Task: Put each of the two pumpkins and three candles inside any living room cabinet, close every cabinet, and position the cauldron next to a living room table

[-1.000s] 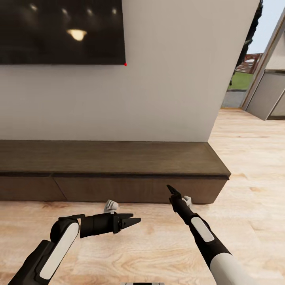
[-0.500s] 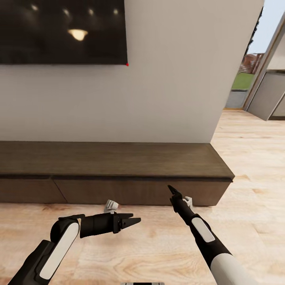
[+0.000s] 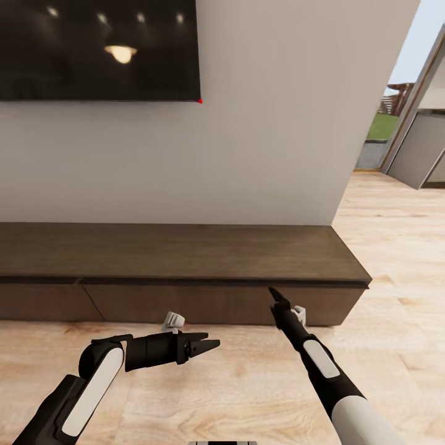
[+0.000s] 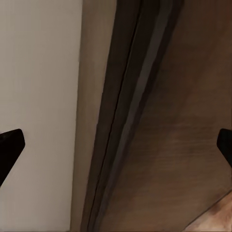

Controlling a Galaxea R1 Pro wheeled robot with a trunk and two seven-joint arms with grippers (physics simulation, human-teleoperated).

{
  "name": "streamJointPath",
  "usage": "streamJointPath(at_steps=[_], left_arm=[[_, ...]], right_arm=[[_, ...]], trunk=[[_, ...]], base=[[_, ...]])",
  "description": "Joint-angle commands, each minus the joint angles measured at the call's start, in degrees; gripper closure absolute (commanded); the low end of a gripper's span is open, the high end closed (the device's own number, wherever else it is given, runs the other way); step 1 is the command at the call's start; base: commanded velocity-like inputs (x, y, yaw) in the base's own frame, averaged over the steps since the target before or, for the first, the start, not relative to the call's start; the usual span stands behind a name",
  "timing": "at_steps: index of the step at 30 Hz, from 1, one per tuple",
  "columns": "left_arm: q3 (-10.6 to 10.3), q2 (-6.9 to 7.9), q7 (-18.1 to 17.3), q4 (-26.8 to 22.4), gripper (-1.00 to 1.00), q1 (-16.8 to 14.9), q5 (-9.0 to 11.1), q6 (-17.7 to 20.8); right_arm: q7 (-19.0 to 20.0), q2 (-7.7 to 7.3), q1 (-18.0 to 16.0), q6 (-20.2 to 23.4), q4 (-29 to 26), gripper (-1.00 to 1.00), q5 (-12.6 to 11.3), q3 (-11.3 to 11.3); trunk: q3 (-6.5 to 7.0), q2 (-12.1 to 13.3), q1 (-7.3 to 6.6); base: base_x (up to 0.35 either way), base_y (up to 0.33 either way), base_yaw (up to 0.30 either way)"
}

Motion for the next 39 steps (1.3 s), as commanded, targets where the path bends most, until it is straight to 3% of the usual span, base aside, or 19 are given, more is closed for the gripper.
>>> streamJointPath(at_steps=[1,8,30,39], left_arm=[[0.0,0.04,0.0,0.0,-1.0,0.0,0.2,0.3],[0.0,-0.03,0.2,0.0,-1.0,0.0,0.2,0.3],[0.0,-0.04,0.3,0.0,-1.0,0.0,0.3,0.3],[0.0,-0.04,0.3,-0.1,-1.0,0.0,0.3,0.3]], right_arm=[[1.0,0.01,0.0,0.5,0.1,-1.0,-0.6,-0.3],[5.0,-0.08,0.0,0.4,1.4,-1.0,-0.5,-0.5],[5.3,-0.2,0.0,0.4,2.5,-1.0,-0.5,-0.5],[5.3,-0.44,0.0,0.4,2.6,-1.0,-0.5,-0.5]], trunk=[[-0.05,0.0,-0.01],[-0.05,0.0,-0.01],[-0.05,0.0,-0.01],[-1.15,-0.1,0.12]], base=[[0.097,0.001,0.0],[0.126,0.0,0.0],[0.045,0.0,0.0],[0.001,0.0,0.0]])
